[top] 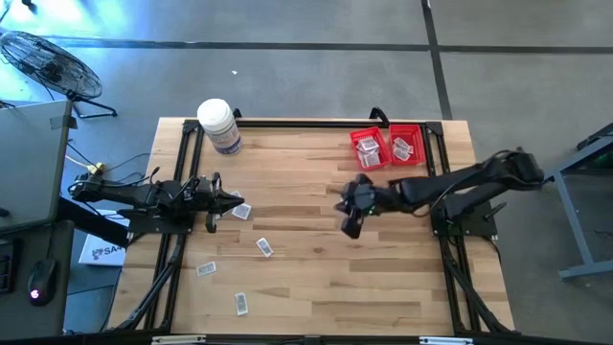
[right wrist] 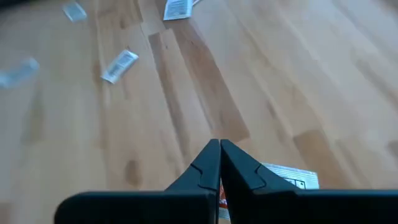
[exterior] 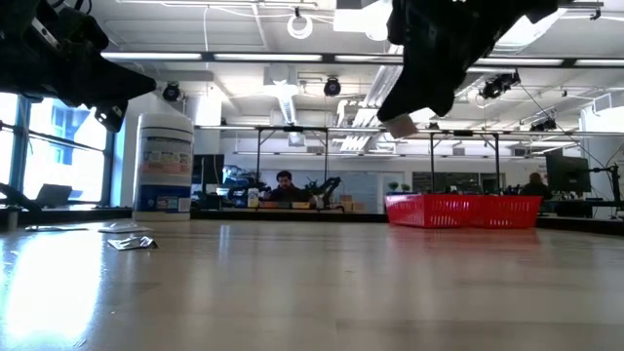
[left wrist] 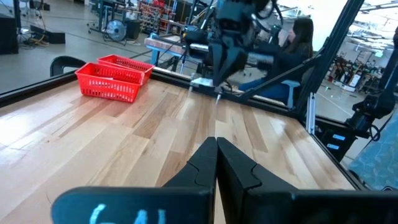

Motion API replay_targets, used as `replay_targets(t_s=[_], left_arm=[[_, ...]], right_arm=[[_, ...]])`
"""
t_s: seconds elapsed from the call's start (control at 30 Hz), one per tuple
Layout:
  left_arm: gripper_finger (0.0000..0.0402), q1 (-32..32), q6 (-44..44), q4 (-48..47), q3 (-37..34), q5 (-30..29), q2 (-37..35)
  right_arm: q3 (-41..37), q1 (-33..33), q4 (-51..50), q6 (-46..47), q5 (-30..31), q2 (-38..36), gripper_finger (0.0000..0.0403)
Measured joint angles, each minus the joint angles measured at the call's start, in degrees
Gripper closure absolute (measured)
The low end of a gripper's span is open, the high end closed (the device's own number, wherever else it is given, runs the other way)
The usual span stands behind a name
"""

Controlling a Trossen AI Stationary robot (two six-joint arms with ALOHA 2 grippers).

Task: Pick & Place First Aid Supplies
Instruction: Put the ointment pack into the right red bin

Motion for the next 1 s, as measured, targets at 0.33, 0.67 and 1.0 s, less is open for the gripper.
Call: replay_targets(t_s=[0.33, 0.67, 1.0], left_arm=[[0.0401, 0.00, -0.01, 0.01, 0.00, -0.01, -0.01], [0.0401, 0.00, -0.01, 0.01, 0.00, -0.02, -0.01], [0.0401, 0.00, -0.01, 0.01, 0.00, -0.02, -0.02]], right_arm=[[0.00, -8.12, -9.09, 4.38, -2.92, -7.52, 0.0402], [-2.19, -29.79, -14.88, 0.71, 8.73, -8.51, 0.0402], [-13.37, -50.51, -2.94, -2.35, 8.88, -8.50, 0.0403]])
